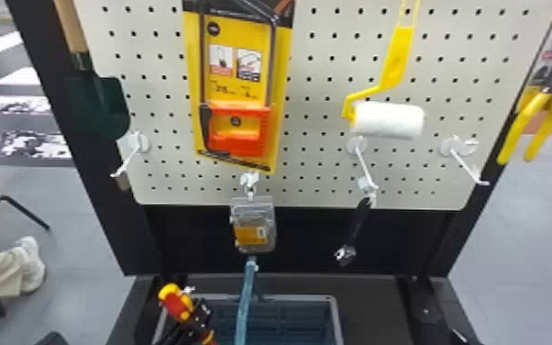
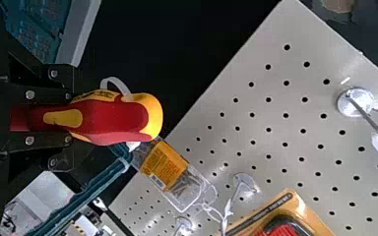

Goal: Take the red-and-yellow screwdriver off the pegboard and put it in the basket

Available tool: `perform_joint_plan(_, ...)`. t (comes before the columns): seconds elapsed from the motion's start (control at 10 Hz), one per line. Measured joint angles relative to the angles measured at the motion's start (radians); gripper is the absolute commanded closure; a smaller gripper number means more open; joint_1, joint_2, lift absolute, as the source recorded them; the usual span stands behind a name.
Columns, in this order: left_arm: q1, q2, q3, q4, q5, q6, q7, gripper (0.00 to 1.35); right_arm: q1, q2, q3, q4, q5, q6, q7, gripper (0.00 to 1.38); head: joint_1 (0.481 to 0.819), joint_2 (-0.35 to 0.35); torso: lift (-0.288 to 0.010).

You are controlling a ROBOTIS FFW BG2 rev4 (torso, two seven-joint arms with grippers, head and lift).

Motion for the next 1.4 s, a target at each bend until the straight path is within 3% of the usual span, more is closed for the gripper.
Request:
perform_joint_plan(1.3, -0.028, 0.001, -0.038, 0.102, -0.043, -0.014, -0.037, 1.06, 0.0, 0.0, 0.0, 0.007, -0.005, -0.001, 0.004, 0.21, 0.549, 0.0, -0.1)
perform_joint_plan(1.4, -0.03, 0.002, -0.037, 0.105, -0.052, -0.007, -0.044, 0.88, 0.0, 0.0, 0.0, 0.008, -0.007, -0.001, 0.005, 0.21, 0.549, 0.0, -0.1)
